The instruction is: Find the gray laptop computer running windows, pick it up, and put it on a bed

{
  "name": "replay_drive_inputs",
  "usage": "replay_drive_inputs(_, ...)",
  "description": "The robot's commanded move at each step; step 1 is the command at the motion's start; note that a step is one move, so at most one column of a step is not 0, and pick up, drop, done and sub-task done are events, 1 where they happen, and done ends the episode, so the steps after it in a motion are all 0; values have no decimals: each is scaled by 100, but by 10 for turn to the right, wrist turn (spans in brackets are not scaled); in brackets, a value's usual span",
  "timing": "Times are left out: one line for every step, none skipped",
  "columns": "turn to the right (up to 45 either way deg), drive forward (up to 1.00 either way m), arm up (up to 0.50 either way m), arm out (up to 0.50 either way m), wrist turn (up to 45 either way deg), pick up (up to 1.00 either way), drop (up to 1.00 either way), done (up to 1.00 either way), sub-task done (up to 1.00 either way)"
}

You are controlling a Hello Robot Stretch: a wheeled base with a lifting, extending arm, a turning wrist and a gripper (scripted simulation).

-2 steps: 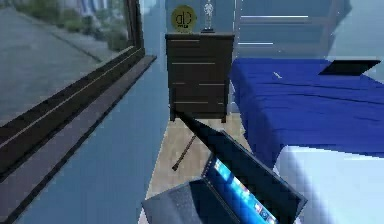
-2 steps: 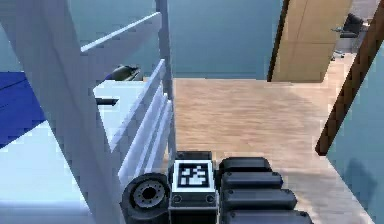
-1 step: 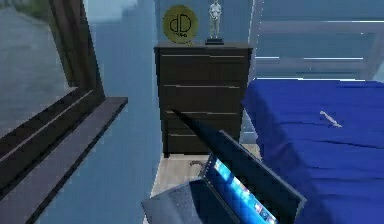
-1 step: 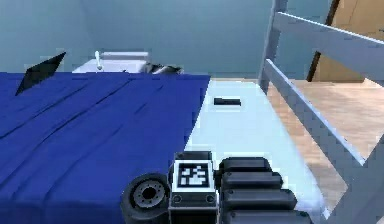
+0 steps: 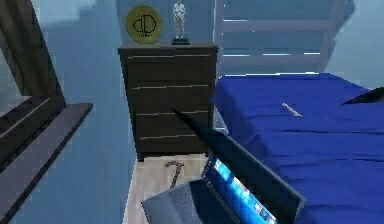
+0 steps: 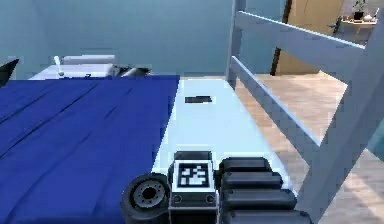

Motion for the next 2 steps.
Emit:
replay_drive_inputs(0,60,0,0,0,0,0,0,0)
replay_drive_inputs(450,0,0,0,0,0,0,0,0)
